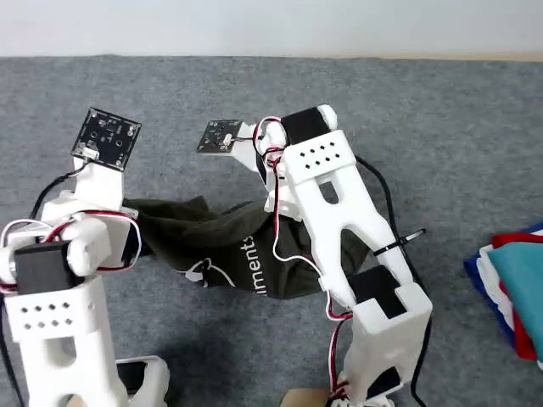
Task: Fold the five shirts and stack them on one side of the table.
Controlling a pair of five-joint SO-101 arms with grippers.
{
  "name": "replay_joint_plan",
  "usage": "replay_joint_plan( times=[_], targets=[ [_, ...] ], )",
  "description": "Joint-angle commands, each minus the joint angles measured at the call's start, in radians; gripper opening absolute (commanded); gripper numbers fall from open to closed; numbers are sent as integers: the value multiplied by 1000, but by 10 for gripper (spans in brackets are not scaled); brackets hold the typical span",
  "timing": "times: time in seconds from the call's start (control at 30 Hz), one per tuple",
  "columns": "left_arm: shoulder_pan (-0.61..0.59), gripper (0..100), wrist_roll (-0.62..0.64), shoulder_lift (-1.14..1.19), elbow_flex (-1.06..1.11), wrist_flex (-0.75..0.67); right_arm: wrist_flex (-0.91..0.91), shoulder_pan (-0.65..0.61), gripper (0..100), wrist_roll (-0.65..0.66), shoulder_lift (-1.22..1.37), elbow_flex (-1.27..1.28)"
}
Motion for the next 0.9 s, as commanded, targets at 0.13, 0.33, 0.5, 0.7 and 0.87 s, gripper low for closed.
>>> replay_joint_plan(
  times=[0.13, 0.33, 0.5, 0.7, 0.87],
  targets=[
    [2, 2, 6, -28, -45, -100, 30, 38, 11, 14, -65, -176],
    [6, 2, 6, -95, -199, -170, 33, 131, 11, 18, -177, -359],
    [6, 2, 6, -149, -303, -235, 24, 205, 11, 72, -266, -416],
    [6, 2, 3, -198, -360, -345, 24, 303, 11, 115, -348, -488],
    [6, 2, 3, -226, -397, -373, 30, 374, 11, 127, -415, -502]
  ],
)
